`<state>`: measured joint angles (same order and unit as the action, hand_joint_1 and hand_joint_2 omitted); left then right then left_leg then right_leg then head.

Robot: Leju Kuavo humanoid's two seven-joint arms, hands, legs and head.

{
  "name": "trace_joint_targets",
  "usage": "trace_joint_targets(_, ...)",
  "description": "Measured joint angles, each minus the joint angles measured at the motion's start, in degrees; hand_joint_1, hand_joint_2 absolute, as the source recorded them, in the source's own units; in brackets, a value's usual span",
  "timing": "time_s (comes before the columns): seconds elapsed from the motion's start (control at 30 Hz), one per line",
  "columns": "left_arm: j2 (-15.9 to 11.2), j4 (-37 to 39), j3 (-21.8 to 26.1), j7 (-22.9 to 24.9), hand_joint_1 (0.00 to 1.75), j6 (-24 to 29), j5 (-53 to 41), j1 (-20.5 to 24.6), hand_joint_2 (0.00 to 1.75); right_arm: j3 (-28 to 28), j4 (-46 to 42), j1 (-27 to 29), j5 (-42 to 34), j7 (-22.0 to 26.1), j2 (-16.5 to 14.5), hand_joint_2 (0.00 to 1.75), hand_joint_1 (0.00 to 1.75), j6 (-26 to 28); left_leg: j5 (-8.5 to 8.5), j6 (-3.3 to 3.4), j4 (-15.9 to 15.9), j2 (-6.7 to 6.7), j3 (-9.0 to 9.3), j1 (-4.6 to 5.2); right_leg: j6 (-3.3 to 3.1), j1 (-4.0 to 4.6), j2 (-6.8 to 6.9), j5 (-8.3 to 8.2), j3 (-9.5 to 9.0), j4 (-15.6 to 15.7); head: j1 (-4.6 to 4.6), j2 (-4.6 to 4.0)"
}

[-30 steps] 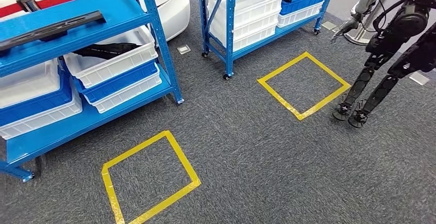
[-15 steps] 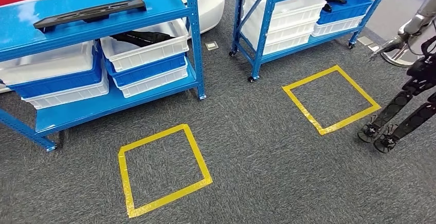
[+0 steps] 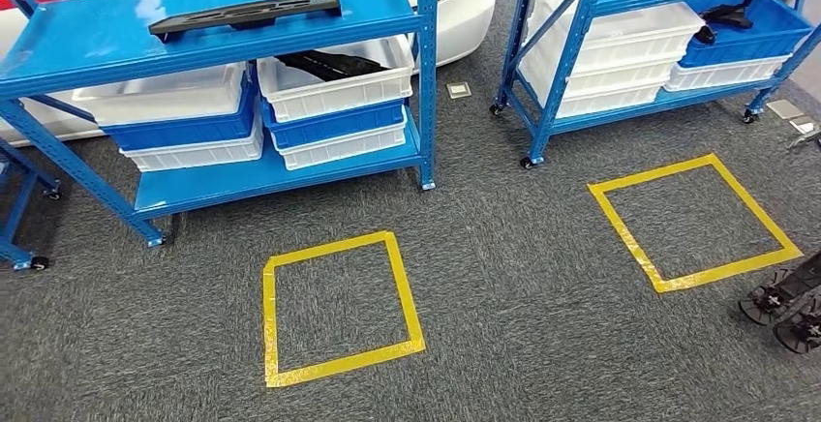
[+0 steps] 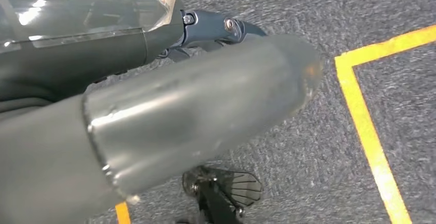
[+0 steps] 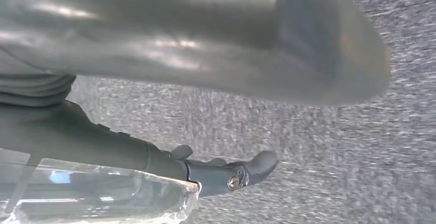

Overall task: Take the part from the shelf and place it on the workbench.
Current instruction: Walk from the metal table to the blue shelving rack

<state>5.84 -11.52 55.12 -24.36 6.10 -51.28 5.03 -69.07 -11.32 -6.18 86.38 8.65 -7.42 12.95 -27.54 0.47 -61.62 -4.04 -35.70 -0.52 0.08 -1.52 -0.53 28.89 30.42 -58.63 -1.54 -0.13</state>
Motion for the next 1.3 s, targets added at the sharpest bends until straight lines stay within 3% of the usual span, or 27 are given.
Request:
trace_joint_targets(0.03, 0.01, 0.01, 0.0, 0.01, 0.0, -0.01, -0.06, 0.09, 0.0, 0.07, 0.0, 0.07, 0.0, 0.01, -0.01, 0.0, 0.0, -0.04, -1.7, -0.23, -3.09, 1.67, -1.48, 0.0, -0.35, 0.13, 0.63, 0.06, -0.12, 0.03, -0.13, 0.0)
trace_joint_targets(0.1, 0.02, 0.01, -0.01, 0.02, 0.0, -0.01, -0.08, 0.28, 0.0, 0.17, 0.0, 0.33, 0.02, 0.01, 0.06, 0.0, 0.0, -0.04, -4.83, -0.51, -10.19, 3.28, -5.13, -0.11, -0.93, 0.46, 2.04, 0.34, -0.29, 0.02, -0.26, 0.0)
trace_joint_targets(0.17, 0.03, 0.01, -0.02, 0.07, 0.0, -0.02, -0.08, 0.28, 0.0, 0.32, 0.0, 0.39, 0.08, 0.01, 0.12, 0.0, 0.0, -0.03, -4.85, -0.42, -12.77, 3.77, -6.73, -0.13, -1.22, 0.7, 3.34, 0.64, -0.49, 0.01, -0.27, 0.0)
trace_joint_targets(0.23, -0.03, 0.01, -0.01, 0.12, 0.0, -0.03, -0.08, 0.28, 0.0, 0.43, 0.0, 0.3, 0.11, 0.01, 0.08, 0.0, 0.0, -0.03, -1.24, 0.38, -7.09, 4.84, -3.98, 0.09, -1.22, 0.93, 4.47, 1.04, -0.95, 0.02, -0.27, 0.0)
trace_joint_targets(0.3, -0.13, -0.01, -0.01, 0.13, 0.0, -0.03, -0.1, 0.48, 0.0, 0.49, 0.0, 0.25, 0.11, 0.02, -0.03, 0.0, 0.0, -0.03, 1.35, 1.38, -0.22, 7.09, -0.45, 0.79, -0.89, 1.33, 5.58, 1.56, -1.44, 0.03, -0.21, 0.0)
trace_joint_targets(0.37, -0.19, -0.02, -0.03, 0.15, 0.0, -0.04, -0.16, 0.69, 0.0, 0.51, 0.0, 0.23, 0.13, 0.03, -0.09, 0.0, 0.0, -0.03, 1.48, 1.83, 1.86, 7.76, 0.46, 1.4, -0.39, 1.58, 6.65, 1.94, -1.69, 0.12, -0.19, 0.0)
trace_joint_targets(0.43, -0.21, -0.01, -0.03, 0.19, 0.0, -0.05, -0.19, 0.62, 0.0, 0.58, -0.01, 0.05, 0.14, 0.03, -0.12, 0.0, 0.0, -0.03, 1.8, 2.13, 2.66, 6.31, 0.83, 1.33, 0.1, 1.68, 7.29, 2.23, -2.11, 0.36, -0.23, 0.0)
trace_joint_targets(0.5, -0.16, 0.0, -0.02, 0.23, 0.0, -0.05, -0.19, 0.51, 0.0, 0.7, -0.02, -0.07, 0.15, 0.06, -0.09, 0.0, 0.0, -0.03, 2.38, 2.6, 4.0, 5.07, 1.73, 0.86, 0.41, 1.63, 5.2, 3.27, -1.79, -1.09, -0.13, 0.0)
trace_joint_targets(0.57, -0.11, 0.0, -0.02, 0.27, 0.0, -0.05, -0.18, 0.65, 0.0, 0.75, -0.01, 0.06, 0.15, 0.09, -0.03, 0.0, 0.0, -0.04, 2.74, 2.97, 4.6, 3.93, 2.13, 0.54, 0.31, 1.32, 2.19, 5.61, 0.9, -6.54, 0.01, 0.0)
trace_joint_targets(0.63, -0.08, 0.0, -0.02, 0.31, 0.0, -0.05, -0.17, 0.74, 0.0, 0.75, -0.01, 0.32, 0.15, 0.09, 0.05, 0.0, 0.0, -0.04, 2.79, 3.05, 4.57, 2.27, 2.12, 0.43, 0.48, 0.95, 1.19, 7.56, 4.86, -13.42, 0.02, 0.0)
trace_joint_targets(0.67, -0.05, 0.0, -0.02, 0.33, 0.0, -0.05, -0.17, 0.7, 0.0, 0.75, -0.01, 0.46, 0.15, 0.09, 0.1, 0.0, 0.0, -0.04, 2.78, 3.01, 4.54, 1.36, 2.15, 0.36, 0.88, 0.72, 1.02, 7.6, 6.18, -15.23, 0.01, 0.0)
trace_joint_targets(0.7, -0.02, 0.01, -0.02, 0.37, 0.0, -0.05, -0.17, 0.61, 0.0, 0.75, -0.02, 0.51, 0.15, 0.09, 0.14, 0.0, 0.0, -0.05, 2.74, 2.89, 4.47, 0.52, 2.19, 0.24, 1.55, 0.48, 0.88, 6.43, 6.17, -14.21, 0.01, 0.0)
trace_joint_targets(0.77, 0.06, 0.01, -0.01, 0.43, 0.0, -0.05, -0.15, 0.5, 0.0, 0.76, -0.02, 0.52, 0.15, 0.09, 0.21, 0.0, 0.0, -0.05, 2.6, 2.41, 4.16, -1.06, 2.2, -0.02, 2.93, -0.17, -0.49, 2.63, 3.65, -7.15, 0.04, 0.0)
trace_joint_targets(0.8, 0.09, 0.01, -0.01, 0.45, 0.0, -0.05, -0.15, 0.49, 0.0, 0.76, -0.01, 0.51, 0.15, 0.09, 0.23, 0.0, 0.0, -0.08, 2.41, 1.96, 3.85, -1.84, 2.09, -0.01, 3.22, -0.36, -1.46, 0.97, 2.34, -3.49, 0.11, 0.0)
trace_joint_targets(0.87, 0.08, -0.01, -0.01, 0.47, 0.0, -0.04, -0.15, 0.48, 0.0, 0.78, 0.0, 0.46, 0.16, 0.09, 0.24, 0.0, 0.0, -0.12, 2.08, 1.12, 3.5, -2.9, 1.8, 0.09, 2.68, -0.4, -2.62, -0.38, 1.17, -0.05, 0.1, 0.0)
trace_joint_targets(0.93, 0.03, -0.01, 0.02, 0.47, 0.0, -0.03, -0.14, 0.27, 0.0, 0.8, 0.0, 0.31, 0.16, 0.1, 0.21, 0.0, 0.0, -0.16, 2.12, 0.4, 3.57, -3.61, 1.59, -0.13, 1.55, -0.34, -1.71, -0.62, 0.88, 0.08, 0.02, 0.0)
trace_joint_targets(0.97, 0.04, -0.01, 0.04, 0.47, 0.0, -0.03, -0.14, 0.12, 0.0, 0.81, -0.01, 0.23, 0.15, 0.11, 0.18, 0.0, 0.0, -0.17, 2.01, 0.13, 3.33, -3.05, 1.43, -0.29, 1.15, -0.4, -1.23, -0.76, 0.68, 0.13, 0.02, 0.0)
trace_joint_targets(1.03, 0.08, 0.01, 0.06, 0.47, 0.0, -0.03, -0.15, 0.04, 0.0, 0.83, -0.01, 0.24, 0.12, 0.16, 0.1, 0.0, 0.0, -0.2, -0.02, -0.36, 0.04, 0.07, -0.05, -0.41, 0.39, -0.43, -0.08, -0.94, 0.45, 0.23, -0.22, 0.0)
trace_joint_targets(1.1, 0.11, 0.01, 0.05, 0.47, 0.0, -0.04, -0.15, 0.25, 0.0, 0.83, 0.0, 0.46, 0.04, 0.2, 0.09, 0.0, 0.0, -0.22, -3.98, -0.69, -7.34, 3.06, -3.69, -0.41, -0.07, -0.03, 1.35, -0.8, 0.4, 0.22, -0.45, 0.0)
trace_joint_targets(1.17, 0.12, 0.01, 0.05, 0.49, 0.0, -0.05, -0.15, 0.29, 0.0, 0.82, 0.0, 0.61, -0.02, 0.21, 0.12, 0.0, 0.0, -0.23, -5.8, -0.79, -12.86, 3.66, -6.6, -0.52, -0.28, 0.22, 2.89, -0.63, 0.42, 0.21, -0.45, 0.0)
trace_joint_targets(1.2, 0.12, 0.01, 0.06, 0.51, 0.0, -0.05, -0.15, 0.23, 0.0, 0.82, 0.0, 0.59, -0.03, 0.22, 0.13, 0.0, 0.0, -0.23, -5.11, -0.72, -12.68, 3.79, -6.55, -0.55, -0.36, 0.29, 3.59, -0.54, 0.38, 0.2, -0.46, 0.0)
trace_joint_targets(1.23, 0.1, 0.01, 0.07, 0.53, 0.0, -0.05, -0.15, 0.18, 0.0, 0.83, 0.0, 0.54, -0.04, 0.25, 0.11, 0.0, 0.0, -0.25, -3.51, -0.53, -10.09, 4.11, -5.21, -0.53, -0.39, 0.34, 4.25, -0.44, 0.29, 0.21, -0.46, 0.0)
trace_joint_targets(1.3, 0.02, 0.0, 0.07, 0.56, 0.0, -0.05, -0.15, 0.27, 0.0, 0.84, -0.01, 0.42, -0.04, 0.3, 0.03, 0.0, 0.0, -0.3, -0.17, 0.16, -2.29, 6.48, -0.91, -0.26, -0.25, 0.57, 5.38, -0.17, -0.04, 0.2, -0.44, 0.0)
